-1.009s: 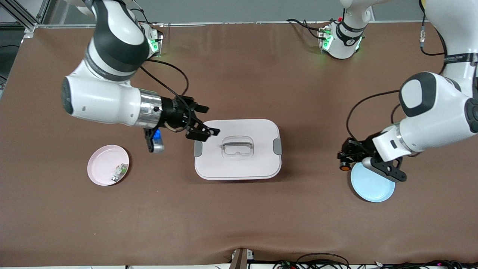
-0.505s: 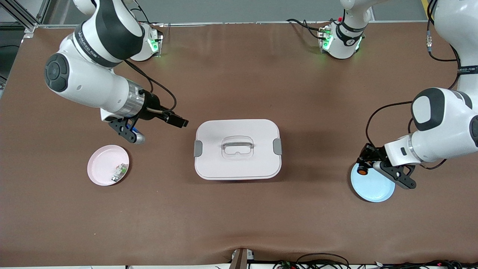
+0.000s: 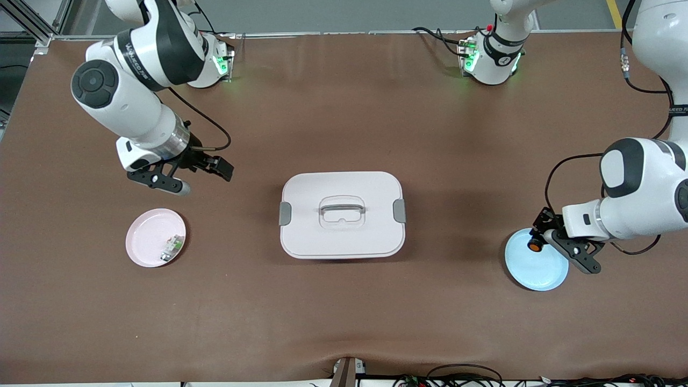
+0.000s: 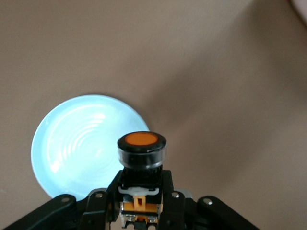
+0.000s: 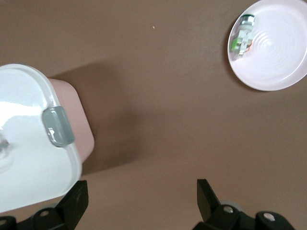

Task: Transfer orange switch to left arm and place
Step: 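Carry the switch to the blue plate while the right gripper withdraws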

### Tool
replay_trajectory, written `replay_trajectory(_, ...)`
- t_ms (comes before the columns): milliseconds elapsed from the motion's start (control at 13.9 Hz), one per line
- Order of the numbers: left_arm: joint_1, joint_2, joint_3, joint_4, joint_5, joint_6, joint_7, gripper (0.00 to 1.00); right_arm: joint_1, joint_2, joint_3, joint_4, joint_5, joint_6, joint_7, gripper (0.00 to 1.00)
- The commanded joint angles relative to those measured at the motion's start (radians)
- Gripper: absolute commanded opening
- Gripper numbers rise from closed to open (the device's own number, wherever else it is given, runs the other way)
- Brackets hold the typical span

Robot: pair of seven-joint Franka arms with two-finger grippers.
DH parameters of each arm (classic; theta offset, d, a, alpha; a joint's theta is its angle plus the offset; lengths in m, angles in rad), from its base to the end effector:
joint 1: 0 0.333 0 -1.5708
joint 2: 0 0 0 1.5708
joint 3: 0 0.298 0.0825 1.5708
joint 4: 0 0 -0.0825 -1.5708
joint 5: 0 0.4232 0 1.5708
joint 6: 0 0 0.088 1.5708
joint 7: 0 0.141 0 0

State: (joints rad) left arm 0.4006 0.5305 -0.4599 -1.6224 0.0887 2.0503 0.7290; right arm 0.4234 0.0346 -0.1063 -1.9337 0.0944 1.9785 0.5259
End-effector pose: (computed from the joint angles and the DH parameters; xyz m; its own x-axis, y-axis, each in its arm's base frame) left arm 0.6978 -0.0095 0.2679 0.7117 -0.6996 0.0646 -0.7004 -0.6993 0.1427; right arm 0.5715 0.1972 0.4006 0.9697 -0.2418 -0.0341 -0.2438 -0.9668 -0.0765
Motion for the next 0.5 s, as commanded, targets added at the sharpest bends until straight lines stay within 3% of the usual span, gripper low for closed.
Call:
replay_trajectory(0, 0.012, 0.008, -0.008, 0.009, 0.098, -0.001, 0.068, 0.00, -0.098, -0.085, 0.013, -0.073, -0.019, 0.006, -0.159, 1.00)
replay_trajectory(432, 0.015, 0.052, -0.009, 0.012, 0.201, 0.037, 0.173, 0.00, -0.291, -0.131, 0.013, -0.096, -0.019, -0.042, -0.418, 1.00)
